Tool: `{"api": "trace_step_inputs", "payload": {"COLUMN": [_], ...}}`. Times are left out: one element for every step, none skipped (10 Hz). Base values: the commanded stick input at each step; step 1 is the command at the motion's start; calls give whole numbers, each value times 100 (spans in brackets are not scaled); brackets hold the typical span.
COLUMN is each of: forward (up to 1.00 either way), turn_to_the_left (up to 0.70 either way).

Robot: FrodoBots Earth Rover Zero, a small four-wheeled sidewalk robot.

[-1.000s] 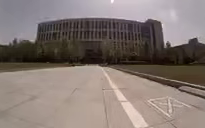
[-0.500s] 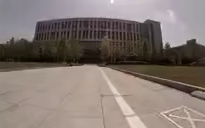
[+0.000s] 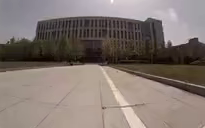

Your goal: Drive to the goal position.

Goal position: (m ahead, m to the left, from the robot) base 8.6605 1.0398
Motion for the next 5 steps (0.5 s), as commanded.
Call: {"api": "trace_step_inputs", "payload": {"forward": [100, 100, 100, 100, 100], "turn_to_the_left": [0, 0, 0, 0, 0]}}
